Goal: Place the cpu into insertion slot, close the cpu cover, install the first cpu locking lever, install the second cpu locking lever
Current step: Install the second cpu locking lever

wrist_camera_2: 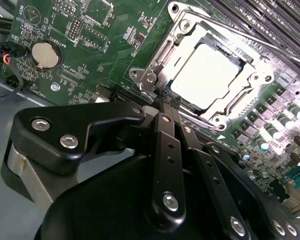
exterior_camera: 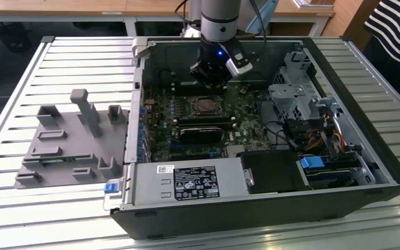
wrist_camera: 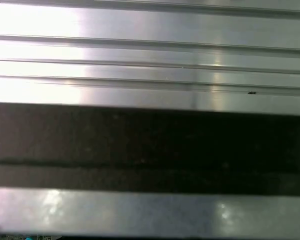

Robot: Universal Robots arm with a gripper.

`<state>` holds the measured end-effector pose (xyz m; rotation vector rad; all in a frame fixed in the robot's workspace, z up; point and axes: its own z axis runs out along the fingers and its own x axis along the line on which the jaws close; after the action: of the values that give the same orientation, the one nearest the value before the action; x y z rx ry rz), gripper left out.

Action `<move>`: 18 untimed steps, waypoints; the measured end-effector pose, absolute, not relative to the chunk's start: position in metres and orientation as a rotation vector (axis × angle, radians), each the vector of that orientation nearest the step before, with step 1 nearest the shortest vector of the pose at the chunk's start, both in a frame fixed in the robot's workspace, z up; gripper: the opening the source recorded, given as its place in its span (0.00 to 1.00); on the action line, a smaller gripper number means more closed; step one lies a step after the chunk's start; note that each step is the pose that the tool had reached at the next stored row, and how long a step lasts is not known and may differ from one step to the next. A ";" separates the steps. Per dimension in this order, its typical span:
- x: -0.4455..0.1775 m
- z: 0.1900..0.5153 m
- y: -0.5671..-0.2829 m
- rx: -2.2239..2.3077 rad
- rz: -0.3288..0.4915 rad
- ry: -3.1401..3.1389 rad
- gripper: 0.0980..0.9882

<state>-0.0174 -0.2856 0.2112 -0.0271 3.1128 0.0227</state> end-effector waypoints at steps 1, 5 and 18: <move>-0.017 0.211 -0.286 -0.027 0.023 3.113 0.01; -0.017 0.211 -0.288 -0.027 0.023 3.113 0.01; -0.017 0.217 -0.291 -0.027 0.023 3.113 0.01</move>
<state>-0.0168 -0.2913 0.2169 -0.0270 3.1127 0.0228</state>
